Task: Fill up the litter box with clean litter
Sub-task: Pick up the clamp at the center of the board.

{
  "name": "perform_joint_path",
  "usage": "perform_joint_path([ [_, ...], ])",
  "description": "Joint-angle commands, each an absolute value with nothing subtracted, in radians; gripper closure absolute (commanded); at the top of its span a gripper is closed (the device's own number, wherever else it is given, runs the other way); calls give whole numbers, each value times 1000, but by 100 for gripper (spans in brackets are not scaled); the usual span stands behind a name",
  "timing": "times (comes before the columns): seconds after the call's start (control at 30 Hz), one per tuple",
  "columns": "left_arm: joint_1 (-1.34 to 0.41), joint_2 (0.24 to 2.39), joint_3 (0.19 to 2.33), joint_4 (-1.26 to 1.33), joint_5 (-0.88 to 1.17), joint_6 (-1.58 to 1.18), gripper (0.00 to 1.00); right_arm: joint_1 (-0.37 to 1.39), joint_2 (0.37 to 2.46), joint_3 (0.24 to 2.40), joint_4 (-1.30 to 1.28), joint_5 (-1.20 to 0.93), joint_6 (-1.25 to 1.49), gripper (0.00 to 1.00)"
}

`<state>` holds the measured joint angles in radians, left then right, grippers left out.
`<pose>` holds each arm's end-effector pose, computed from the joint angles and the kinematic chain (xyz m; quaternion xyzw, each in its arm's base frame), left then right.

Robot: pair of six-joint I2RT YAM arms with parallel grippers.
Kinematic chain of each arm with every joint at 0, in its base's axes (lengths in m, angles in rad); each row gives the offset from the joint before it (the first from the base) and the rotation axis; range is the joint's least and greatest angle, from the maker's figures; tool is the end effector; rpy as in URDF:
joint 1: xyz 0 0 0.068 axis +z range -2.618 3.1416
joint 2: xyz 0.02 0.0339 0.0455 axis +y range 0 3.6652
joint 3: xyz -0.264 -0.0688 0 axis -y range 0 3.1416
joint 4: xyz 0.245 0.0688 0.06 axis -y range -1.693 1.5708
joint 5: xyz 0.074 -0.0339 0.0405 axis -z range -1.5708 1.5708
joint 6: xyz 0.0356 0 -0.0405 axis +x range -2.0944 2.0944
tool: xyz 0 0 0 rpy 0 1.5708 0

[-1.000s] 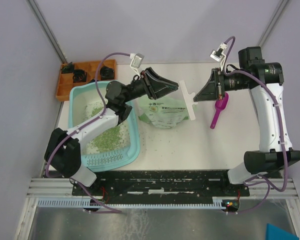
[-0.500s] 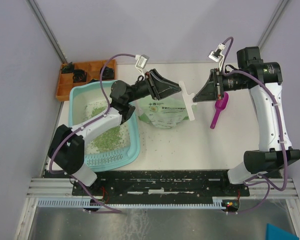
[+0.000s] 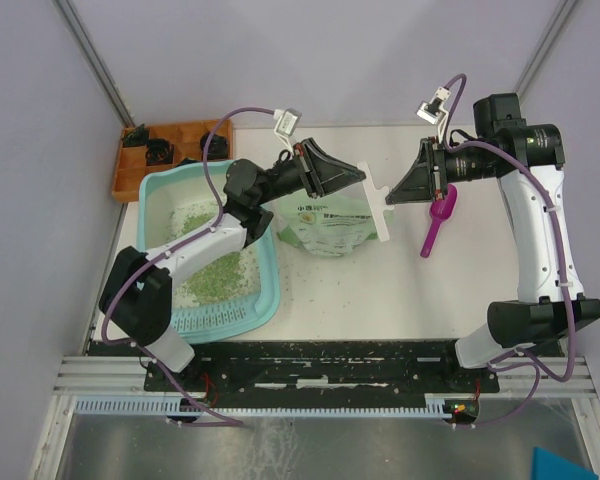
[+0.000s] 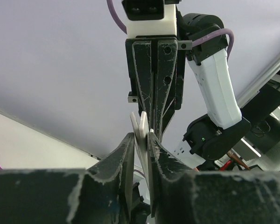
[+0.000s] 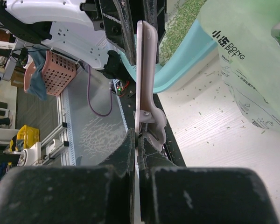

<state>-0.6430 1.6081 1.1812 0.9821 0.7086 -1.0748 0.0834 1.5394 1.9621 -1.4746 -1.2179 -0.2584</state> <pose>0.2771 -0.2365 0.3837 0.1984 0.5104 -0.7307 0.4077 0.2497 0.0544 0.4577 -0.2794 0.7563 0.5324 0.2579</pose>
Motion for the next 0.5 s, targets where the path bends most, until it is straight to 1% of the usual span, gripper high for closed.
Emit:
perform_joint_path([
  [0.0, -648, 1610, 1225, 1020, 705, -1080, 78, 88, 1520, 1983, -1460, -1230, -270, 98],
  [0.07, -647, 1609, 1223, 1018, 707, -1076, 84, 88, 1521, 1983, -1460, -1223, -269, 98],
  [0.13, -648, 1605, 1218, 1006, 706, -1065, 94, 88, 1520, 1982, -1460, -1211, -267, 98],
  [0.17, -648, 1603, 1216, 997, 705, -1058, 96, 88, 1520, 1983, -1461, -1205, -267, 98],
  [0.23, -647, 1599, 1211, 985, 703, -1047, 97, 88, 1520, 1982, -1460, -1191, -262, 97],
  [0.33, -646, 1595, 1202, 976, 700, -1034, 97, 88, 1518, 1983, -1458, -1166, -259, 87],
  [0.4, -646, 1594, 1200, 967, 697, -1028, 97, 88, 1514, 1984, -1459, -1155, -261, 84],
  [0.47, -645, 1595, 1198, 962, 697, -1025, 97, 88, 1509, 1985, -1457, -1147, -262, 77],
])
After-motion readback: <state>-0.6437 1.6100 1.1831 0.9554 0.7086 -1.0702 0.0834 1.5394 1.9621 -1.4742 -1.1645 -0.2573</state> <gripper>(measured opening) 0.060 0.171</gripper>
